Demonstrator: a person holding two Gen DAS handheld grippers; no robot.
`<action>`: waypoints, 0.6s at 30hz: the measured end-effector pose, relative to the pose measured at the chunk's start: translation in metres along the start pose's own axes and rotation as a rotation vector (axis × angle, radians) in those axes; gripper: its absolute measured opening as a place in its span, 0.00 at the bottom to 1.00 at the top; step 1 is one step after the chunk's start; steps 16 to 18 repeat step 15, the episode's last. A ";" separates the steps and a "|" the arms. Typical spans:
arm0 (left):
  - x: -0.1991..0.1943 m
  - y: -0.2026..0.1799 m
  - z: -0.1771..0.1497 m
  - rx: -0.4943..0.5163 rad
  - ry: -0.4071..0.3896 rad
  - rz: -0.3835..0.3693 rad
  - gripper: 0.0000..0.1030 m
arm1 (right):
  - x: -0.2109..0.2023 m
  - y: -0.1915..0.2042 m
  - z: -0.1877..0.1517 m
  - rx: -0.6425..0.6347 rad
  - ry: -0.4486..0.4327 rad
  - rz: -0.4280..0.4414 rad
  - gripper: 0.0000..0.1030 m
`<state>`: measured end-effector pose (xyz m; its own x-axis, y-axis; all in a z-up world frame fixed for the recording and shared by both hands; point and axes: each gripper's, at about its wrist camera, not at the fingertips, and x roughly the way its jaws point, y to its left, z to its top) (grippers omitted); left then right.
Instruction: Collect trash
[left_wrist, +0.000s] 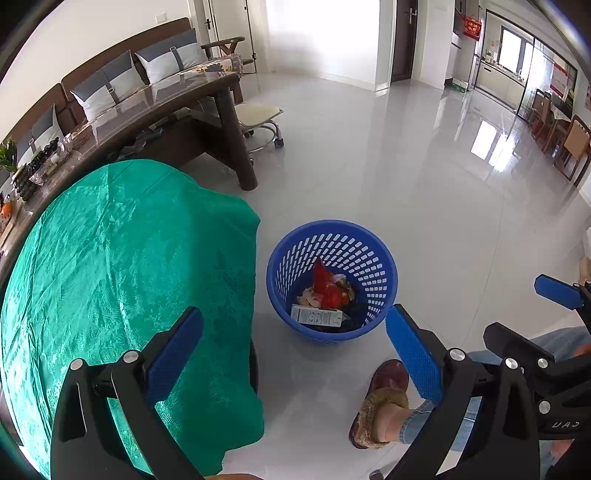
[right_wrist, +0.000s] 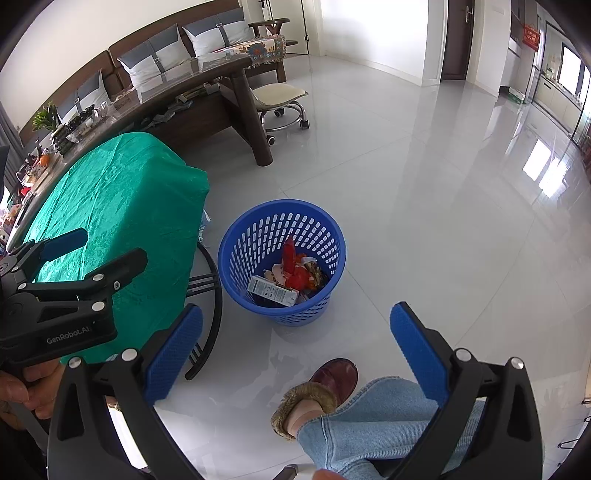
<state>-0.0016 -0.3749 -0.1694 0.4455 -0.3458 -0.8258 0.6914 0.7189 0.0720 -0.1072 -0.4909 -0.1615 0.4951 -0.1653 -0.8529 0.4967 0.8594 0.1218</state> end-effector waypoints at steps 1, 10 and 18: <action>0.000 0.000 -0.001 -0.001 -0.002 0.003 0.95 | 0.000 0.000 0.001 0.000 0.000 0.001 0.95; -0.001 0.007 0.003 -0.027 0.015 -0.003 0.95 | 0.001 0.000 -0.003 0.014 0.005 -0.012 0.95; -0.010 0.033 0.005 -0.078 0.031 -0.014 0.95 | 0.001 0.015 0.001 -0.016 0.009 -0.020 0.95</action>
